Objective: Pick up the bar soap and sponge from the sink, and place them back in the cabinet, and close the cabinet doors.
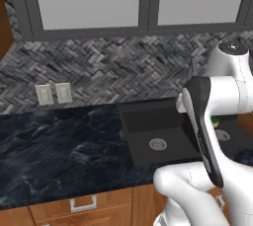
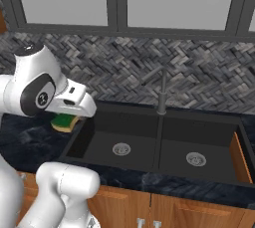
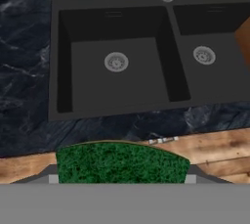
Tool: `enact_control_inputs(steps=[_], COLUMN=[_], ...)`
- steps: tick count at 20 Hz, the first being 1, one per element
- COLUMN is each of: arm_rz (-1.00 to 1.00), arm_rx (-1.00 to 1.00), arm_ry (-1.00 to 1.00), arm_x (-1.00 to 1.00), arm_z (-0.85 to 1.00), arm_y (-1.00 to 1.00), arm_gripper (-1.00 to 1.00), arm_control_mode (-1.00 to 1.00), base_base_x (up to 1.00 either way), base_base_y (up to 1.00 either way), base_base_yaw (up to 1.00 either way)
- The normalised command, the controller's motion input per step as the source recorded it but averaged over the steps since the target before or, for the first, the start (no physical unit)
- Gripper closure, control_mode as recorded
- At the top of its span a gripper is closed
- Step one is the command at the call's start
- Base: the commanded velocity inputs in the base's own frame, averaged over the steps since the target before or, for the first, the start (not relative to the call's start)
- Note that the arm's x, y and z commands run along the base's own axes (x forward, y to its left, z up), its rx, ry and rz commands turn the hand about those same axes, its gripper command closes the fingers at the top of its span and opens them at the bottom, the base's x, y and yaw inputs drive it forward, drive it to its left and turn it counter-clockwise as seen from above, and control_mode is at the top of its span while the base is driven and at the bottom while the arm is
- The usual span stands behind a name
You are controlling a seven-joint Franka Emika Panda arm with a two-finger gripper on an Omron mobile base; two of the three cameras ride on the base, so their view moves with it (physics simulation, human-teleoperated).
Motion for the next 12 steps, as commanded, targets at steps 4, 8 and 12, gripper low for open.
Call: enact_control_inputs(steps=[4, 8, 12], arm_rz=[0.01, 0.00, 0.00], arm_rx=[0.00, 0.00, 0.00], arm_ry=[0.00, 0.00, 0.00], arm_x=[-0.15, -0.32, -0.32], arm_z=[0.31, 0.25, 0.15], arm_y=[0.00, 0.00, 0.00], arm_gripper=[1.00, 1.00, 1.00], arm_control_mode=[-1.00, -1.00, -1.00], base_base_x=[0.00, 0.00, 0.00], base_base_y=[0.00, 0.00, 0.00], base_base_yaw=[0.00, 0.00, 0.00])
